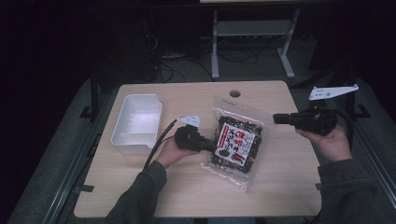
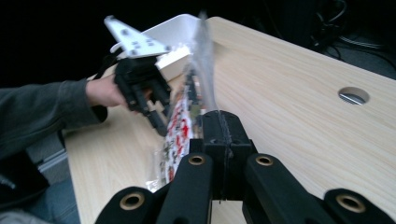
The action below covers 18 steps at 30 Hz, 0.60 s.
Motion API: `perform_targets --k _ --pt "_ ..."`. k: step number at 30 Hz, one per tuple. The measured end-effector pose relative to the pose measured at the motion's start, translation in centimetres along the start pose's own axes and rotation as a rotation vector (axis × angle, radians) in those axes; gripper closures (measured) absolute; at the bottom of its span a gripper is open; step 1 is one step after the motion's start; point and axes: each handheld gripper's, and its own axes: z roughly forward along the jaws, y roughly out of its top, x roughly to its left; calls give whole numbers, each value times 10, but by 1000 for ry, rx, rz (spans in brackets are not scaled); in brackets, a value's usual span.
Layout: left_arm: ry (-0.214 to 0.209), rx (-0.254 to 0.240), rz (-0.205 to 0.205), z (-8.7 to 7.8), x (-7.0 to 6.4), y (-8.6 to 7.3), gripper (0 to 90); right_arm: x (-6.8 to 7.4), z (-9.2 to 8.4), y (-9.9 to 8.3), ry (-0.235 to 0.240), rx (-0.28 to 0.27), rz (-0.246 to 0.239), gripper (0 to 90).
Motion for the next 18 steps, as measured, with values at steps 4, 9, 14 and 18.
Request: perform_targets --k 4,9,14,18 --pt "25 12 34 -3 -7 1 740 -8 1 -5 -13 -18 37 898" --pt "44 12 49 -5 -12 -1 747 -12 4 -6 -34 -20 44 892" --pt "54 9 56 -6 -15 -2 748 -15 7 -8 -41 -17 47 813" --pt "58 13 64 -7 -16 -2 749 -17 12 -13 -22 -18 61 629"
